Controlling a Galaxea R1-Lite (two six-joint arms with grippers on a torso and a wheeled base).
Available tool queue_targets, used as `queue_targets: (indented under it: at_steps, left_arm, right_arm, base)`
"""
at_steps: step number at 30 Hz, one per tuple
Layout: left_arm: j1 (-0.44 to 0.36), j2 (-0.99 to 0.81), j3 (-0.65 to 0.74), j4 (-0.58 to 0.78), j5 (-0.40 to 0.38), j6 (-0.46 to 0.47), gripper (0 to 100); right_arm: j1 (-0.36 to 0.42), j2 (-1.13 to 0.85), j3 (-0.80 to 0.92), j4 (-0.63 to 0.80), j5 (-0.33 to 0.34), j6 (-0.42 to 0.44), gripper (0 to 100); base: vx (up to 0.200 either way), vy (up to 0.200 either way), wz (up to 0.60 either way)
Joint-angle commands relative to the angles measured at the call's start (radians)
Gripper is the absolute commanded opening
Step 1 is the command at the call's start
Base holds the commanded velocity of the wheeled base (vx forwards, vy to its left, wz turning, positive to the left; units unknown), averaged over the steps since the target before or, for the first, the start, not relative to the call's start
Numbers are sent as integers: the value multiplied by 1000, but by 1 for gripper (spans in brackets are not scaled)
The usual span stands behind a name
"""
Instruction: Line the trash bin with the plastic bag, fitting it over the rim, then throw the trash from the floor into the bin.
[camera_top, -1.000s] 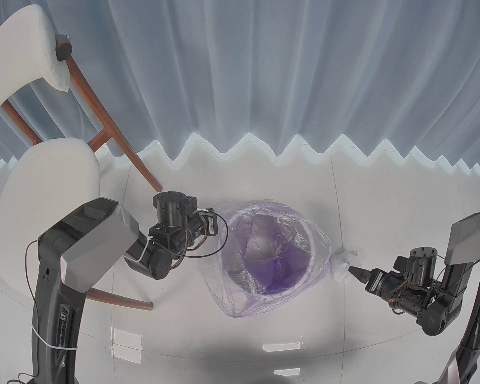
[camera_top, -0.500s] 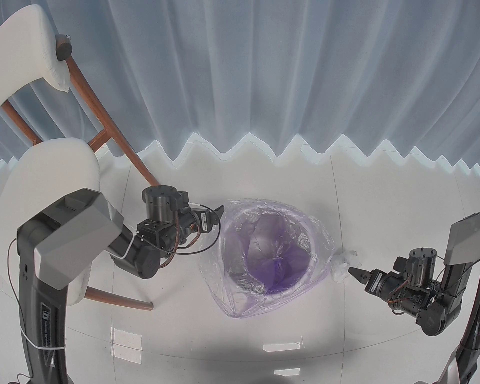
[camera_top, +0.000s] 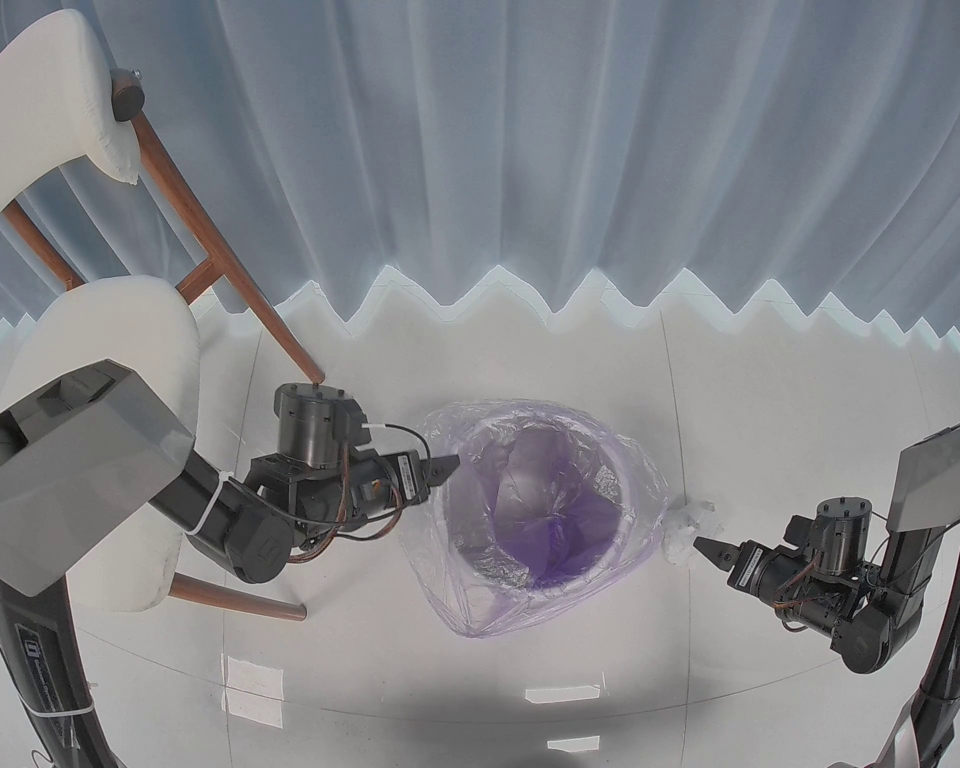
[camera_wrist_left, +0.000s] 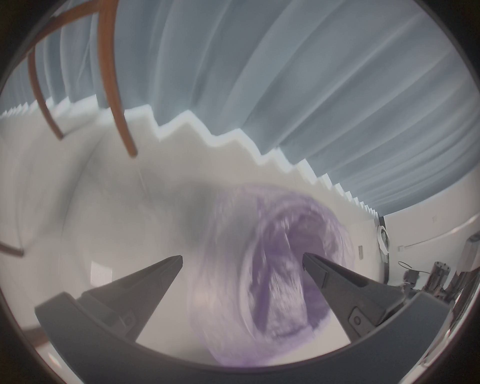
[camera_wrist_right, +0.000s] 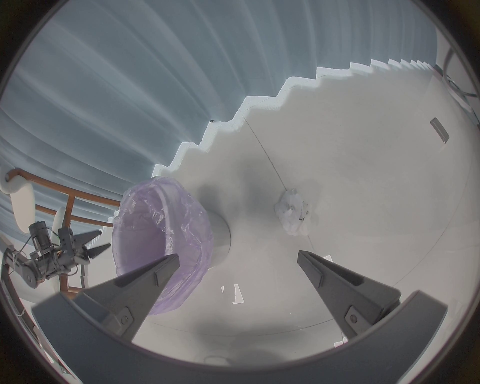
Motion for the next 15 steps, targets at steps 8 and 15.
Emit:
queue_targets:
  at_steps: [8,15]
  left_arm:
    - [-123,41,-139,356,2,-340,100]
    - [-124,136,-282,480,53,-400,100]
  right_arm:
    - [1,10,24,-5,0,2,100]
    - [1,70,56,-120,-1,0,100]
  base:
    - [0,0,0]
    - [0,0,0]
